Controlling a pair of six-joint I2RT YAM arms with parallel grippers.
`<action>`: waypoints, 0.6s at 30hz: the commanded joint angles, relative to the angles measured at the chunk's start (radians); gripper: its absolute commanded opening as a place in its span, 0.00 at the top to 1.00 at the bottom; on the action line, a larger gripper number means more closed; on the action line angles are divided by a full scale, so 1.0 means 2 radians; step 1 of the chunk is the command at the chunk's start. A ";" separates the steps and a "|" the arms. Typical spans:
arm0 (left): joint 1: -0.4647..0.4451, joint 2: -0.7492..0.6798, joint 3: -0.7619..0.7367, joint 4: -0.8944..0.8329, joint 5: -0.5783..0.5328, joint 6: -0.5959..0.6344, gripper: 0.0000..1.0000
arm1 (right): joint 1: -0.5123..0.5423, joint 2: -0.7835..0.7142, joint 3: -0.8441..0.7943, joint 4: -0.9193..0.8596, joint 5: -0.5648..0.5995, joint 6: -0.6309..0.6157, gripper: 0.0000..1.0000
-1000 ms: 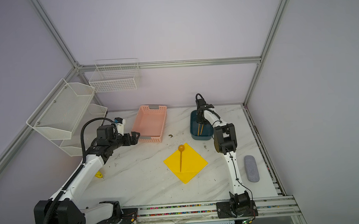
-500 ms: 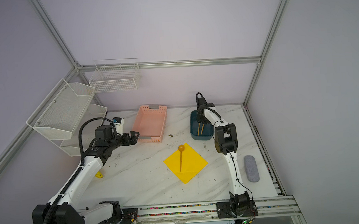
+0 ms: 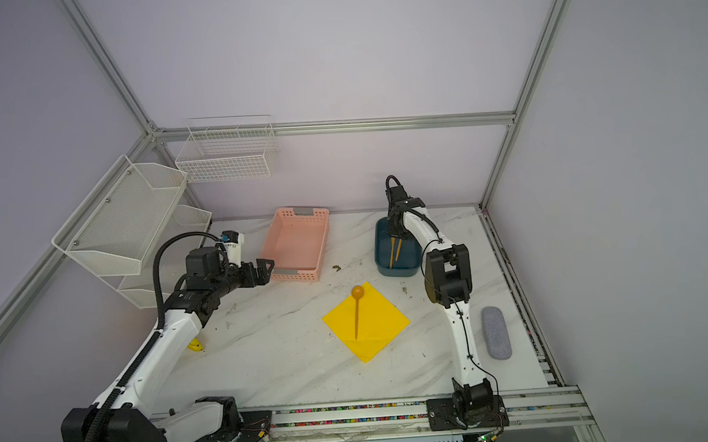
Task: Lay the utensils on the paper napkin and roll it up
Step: 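Close the right gripper on the fork handle and lift the fork, then carry the yellow fork with the right gripper over the yellow napkin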
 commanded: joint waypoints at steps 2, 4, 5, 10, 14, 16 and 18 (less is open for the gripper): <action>0.005 -0.018 0.010 0.015 0.013 0.001 0.00 | 0.012 -0.039 -0.008 -0.024 0.015 0.006 0.88; 0.005 -0.019 0.009 0.017 0.017 0.000 0.00 | 0.016 -0.047 -0.014 -0.026 0.016 0.008 0.89; 0.005 -0.019 0.009 0.018 0.020 -0.001 0.00 | 0.019 -0.052 -0.017 -0.027 0.017 0.008 0.89; 0.005 -0.021 0.008 0.020 0.024 -0.005 0.00 | 0.030 -0.077 -0.039 -0.030 0.021 0.013 0.89; 0.004 -0.020 0.005 0.026 0.030 -0.010 0.00 | 0.043 -0.102 -0.063 -0.030 0.021 0.018 0.89; 0.004 -0.018 0.003 0.029 0.038 -0.015 0.00 | 0.053 -0.115 -0.079 -0.025 0.018 0.020 0.89; 0.005 -0.017 0.003 0.032 0.045 -0.018 0.00 | 0.063 -0.129 -0.095 -0.021 0.016 0.023 0.89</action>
